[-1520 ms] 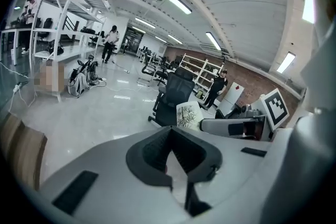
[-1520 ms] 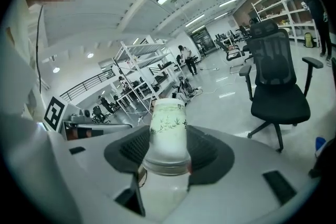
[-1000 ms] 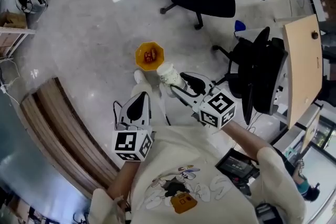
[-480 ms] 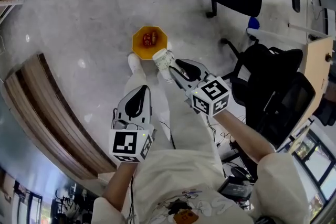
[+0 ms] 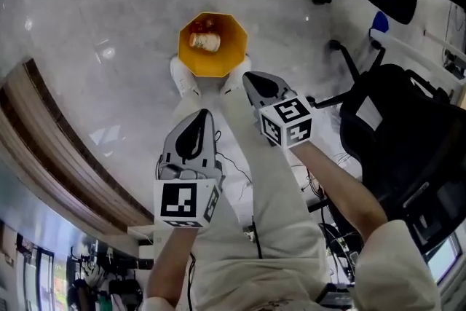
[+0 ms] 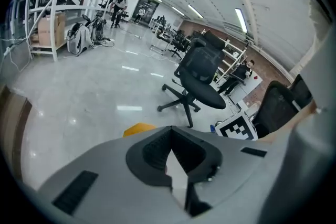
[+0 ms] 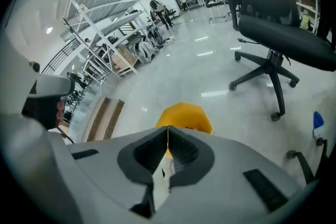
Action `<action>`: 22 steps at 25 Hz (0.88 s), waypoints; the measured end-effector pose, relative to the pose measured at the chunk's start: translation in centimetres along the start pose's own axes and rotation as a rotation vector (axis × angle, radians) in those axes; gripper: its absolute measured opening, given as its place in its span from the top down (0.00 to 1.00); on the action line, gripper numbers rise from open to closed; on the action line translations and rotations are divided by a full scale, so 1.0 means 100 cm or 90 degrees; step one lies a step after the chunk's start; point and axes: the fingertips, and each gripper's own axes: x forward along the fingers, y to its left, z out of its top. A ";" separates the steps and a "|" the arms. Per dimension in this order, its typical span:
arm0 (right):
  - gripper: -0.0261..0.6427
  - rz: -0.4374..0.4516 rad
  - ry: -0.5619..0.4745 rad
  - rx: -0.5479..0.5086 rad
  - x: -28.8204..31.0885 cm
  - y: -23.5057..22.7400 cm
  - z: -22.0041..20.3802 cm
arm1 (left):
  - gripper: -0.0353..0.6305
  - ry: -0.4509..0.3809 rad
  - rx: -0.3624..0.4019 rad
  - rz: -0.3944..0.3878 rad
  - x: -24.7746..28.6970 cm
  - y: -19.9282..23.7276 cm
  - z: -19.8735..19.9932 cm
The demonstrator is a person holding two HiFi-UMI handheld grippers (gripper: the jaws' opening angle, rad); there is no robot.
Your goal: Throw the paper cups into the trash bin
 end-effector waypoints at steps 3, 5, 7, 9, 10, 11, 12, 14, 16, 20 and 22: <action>0.95 -0.007 0.011 0.011 0.020 -0.016 -0.017 | 0.94 0.016 -0.004 0.009 0.027 0.018 -0.018; 0.95 -0.013 0.013 0.018 0.023 -0.021 -0.022 | 0.94 0.024 -0.002 0.010 0.034 0.020 -0.022; 0.95 -0.012 0.014 0.022 0.018 -0.019 -0.021 | 0.94 0.032 0.005 0.007 0.034 0.016 -0.022; 0.95 -0.008 0.001 0.018 0.009 -0.014 -0.008 | 0.94 0.034 0.017 0.000 0.033 0.010 -0.014; 0.95 -0.004 -0.008 0.016 0.002 -0.009 0.001 | 0.94 0.035 0.024 -0.005 0.031 0.005 -0.009; 0.95 0.000 -0.016 0.014 -0.008 -0.004 0.008 | 0.94 0.037 0.032 -0.009 0.026 -0.002 -0.004; 0.95 0.006 -0.023 0.014 -0.019 0.003 0.016 | 0.94 0.038 0.041 -0.013 0.020 -0.010 0.002; 0.95 0.016 -0.041 0.010 -0.043 0.015 0.036 | 0.94 0.036 0.058 -0.021 0.009 -0.025 0.016; 0.95 0.023 -0.063 0.002 -0.070 0.029 0.057 | 0.94 0.027 0.072 -0.030 -0.006 -0.041 0.032; 0.95 0.031 -0.105 -0.018 -0.125 0.055 0.098 | 0.94 0.010 0.091 -0.035 -0.041 -0.067 0.062; 0.95 0.031 -0.124 -0.028 -0.152 0.066 0.119 | 0.94 -0.004 0.101 -0.036 -0.060 -0.079 0.080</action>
